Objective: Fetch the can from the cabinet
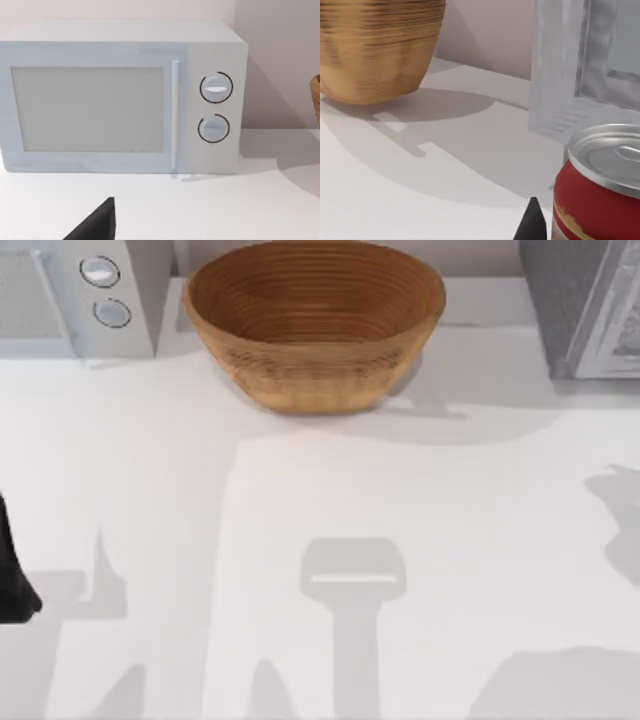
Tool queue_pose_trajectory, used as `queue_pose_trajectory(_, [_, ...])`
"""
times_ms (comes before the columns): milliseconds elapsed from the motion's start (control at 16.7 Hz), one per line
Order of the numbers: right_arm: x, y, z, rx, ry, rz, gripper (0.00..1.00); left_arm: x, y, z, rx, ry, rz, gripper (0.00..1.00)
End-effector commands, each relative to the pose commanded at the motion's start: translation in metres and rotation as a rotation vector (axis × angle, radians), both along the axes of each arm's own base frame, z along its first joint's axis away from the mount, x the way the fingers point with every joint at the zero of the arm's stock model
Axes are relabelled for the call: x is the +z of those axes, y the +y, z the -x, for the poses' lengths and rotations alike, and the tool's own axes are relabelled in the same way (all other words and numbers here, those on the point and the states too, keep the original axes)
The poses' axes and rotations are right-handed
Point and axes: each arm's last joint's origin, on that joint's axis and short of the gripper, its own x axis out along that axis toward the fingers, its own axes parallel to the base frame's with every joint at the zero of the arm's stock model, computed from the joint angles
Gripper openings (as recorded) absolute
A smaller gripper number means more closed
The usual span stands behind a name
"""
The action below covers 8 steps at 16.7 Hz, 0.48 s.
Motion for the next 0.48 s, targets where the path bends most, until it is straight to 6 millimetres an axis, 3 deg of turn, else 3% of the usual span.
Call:
queue_pose_trajectory(240, [-0.0008, 0.0020, -0.0021, 0.000, 0.000, 0.000, 0.00, 0.0000, 0.0000, 0.0000, 0.000, 0.000, 0.000, 1.00])
queue_pose_trajectory(480, [-0.0008, 0.0020, -0.0021, 0.000, 0.000, 0.000, 0.30, 0.0000, 0.0000, 0.0000, 0.000, 0.000, 0.000, 1.00])
